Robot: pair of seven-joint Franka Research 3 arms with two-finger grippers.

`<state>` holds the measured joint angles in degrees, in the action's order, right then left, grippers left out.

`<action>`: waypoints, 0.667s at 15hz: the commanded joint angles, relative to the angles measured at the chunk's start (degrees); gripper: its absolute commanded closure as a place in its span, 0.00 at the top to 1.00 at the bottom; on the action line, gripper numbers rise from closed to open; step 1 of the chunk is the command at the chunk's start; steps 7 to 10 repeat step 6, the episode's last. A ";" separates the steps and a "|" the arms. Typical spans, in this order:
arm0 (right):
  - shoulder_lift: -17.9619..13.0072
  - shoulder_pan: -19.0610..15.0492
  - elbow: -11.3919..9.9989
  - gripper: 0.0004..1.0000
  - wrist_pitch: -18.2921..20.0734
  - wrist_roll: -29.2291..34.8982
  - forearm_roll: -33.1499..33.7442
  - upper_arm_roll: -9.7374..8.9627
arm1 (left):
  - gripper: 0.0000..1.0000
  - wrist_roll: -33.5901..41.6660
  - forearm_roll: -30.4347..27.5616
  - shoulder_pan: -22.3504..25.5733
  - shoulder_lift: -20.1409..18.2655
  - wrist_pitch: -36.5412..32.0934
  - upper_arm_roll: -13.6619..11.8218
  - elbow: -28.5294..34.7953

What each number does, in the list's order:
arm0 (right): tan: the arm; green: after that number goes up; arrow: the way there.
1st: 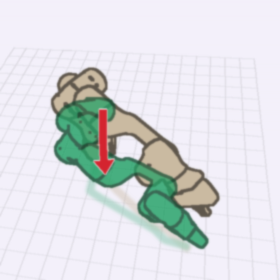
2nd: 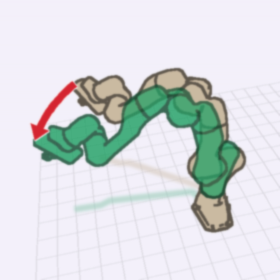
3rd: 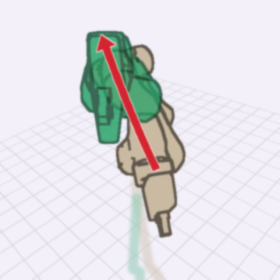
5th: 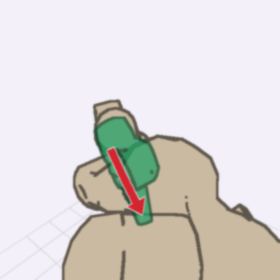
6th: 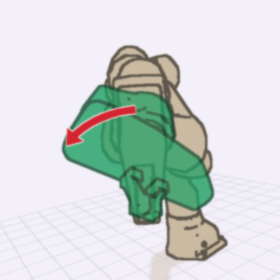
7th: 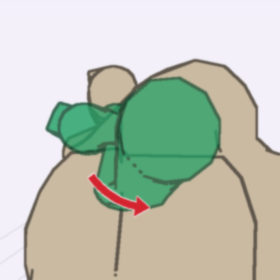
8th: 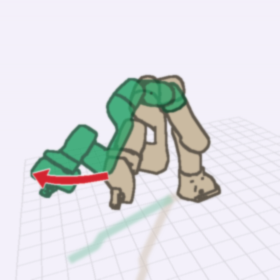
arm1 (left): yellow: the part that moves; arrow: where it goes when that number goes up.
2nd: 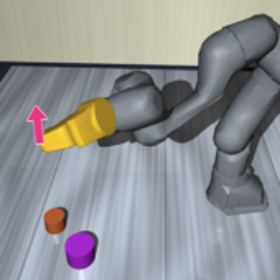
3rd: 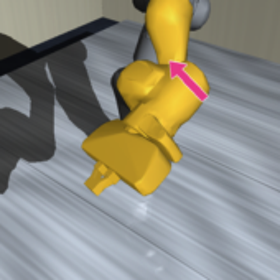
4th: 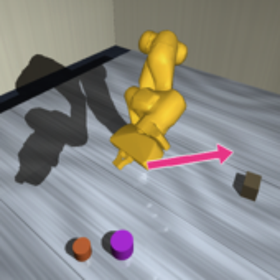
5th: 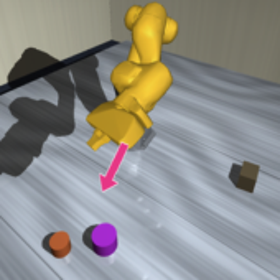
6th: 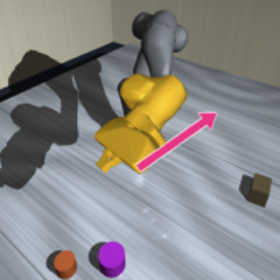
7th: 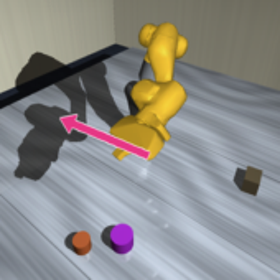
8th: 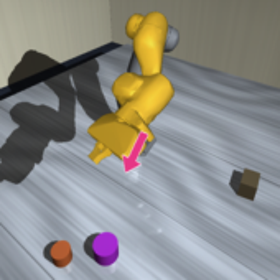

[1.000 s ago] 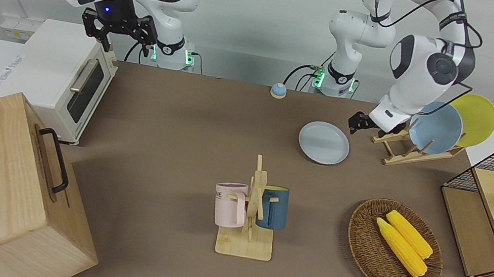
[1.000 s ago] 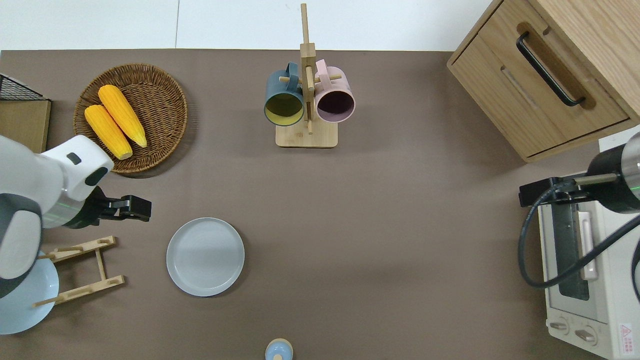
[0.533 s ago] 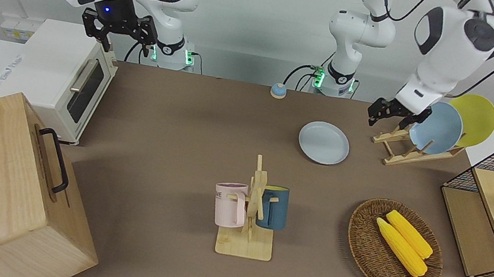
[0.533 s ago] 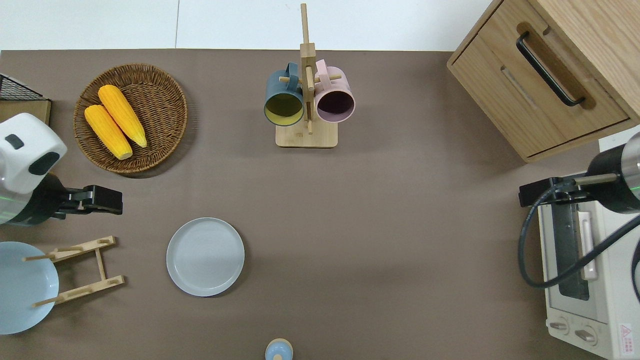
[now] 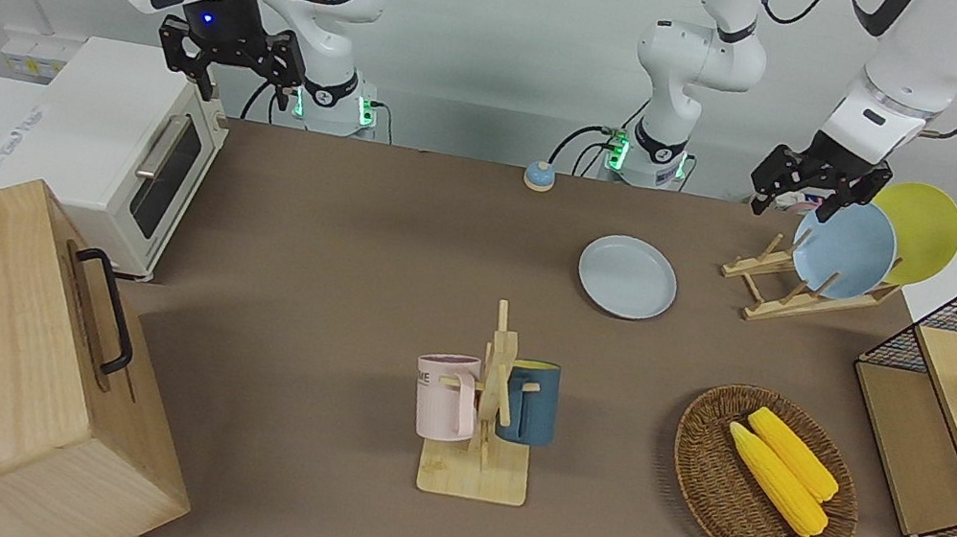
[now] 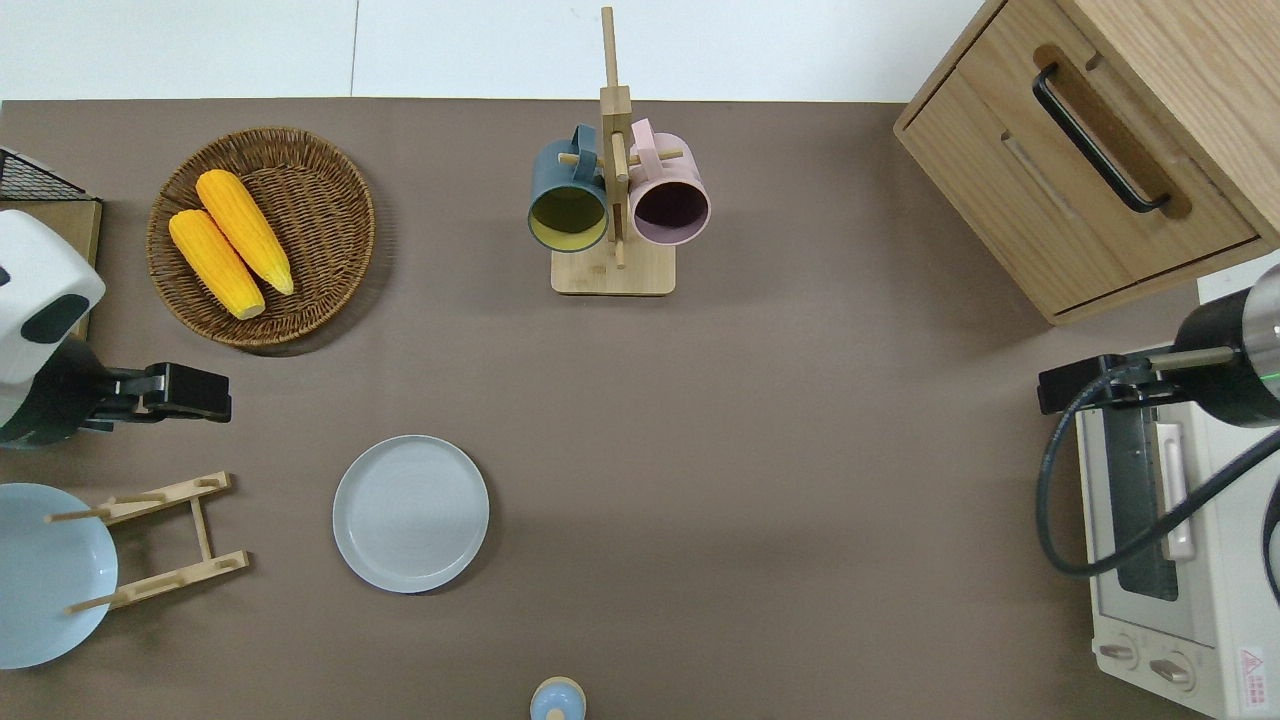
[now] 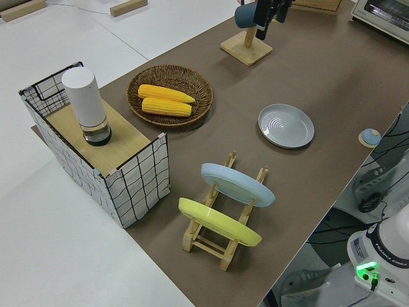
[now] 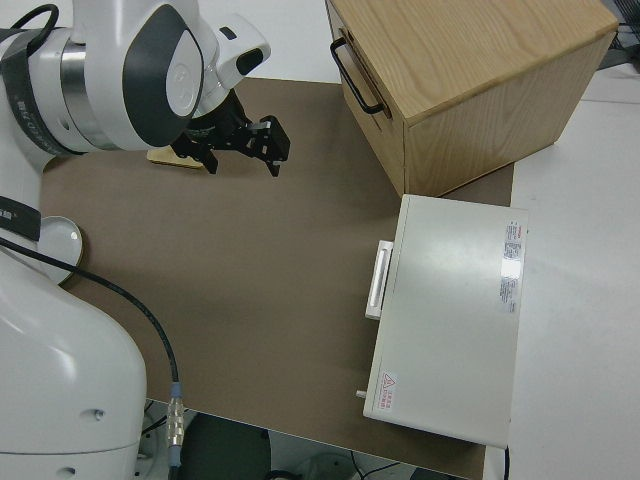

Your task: Pick gray plate from low plate rack and place it on table with left arm

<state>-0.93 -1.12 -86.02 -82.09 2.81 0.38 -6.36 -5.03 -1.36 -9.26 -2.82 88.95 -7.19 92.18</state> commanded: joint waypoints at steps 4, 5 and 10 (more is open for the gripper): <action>-0.12 -1.43 0.42 0.99 0.88 0.53 -1.09 -1.03 | 0.99 0.98 0.22 2.66 0.44 -1.23 1.03 -1.65; -0.12 -1.43 0.42 0.99 0.88 0.53 -1.09 -1.03 | 0.99 1.16 0.39 2.66 0.36 -1.32 1.29 -1.65; -0.12 -1.43 0.42 0.99 0.88 0.53 -1.09 -1.03 | 0.99 1.16 0.48 2.84 0.18 -1.32 1.73 -1.65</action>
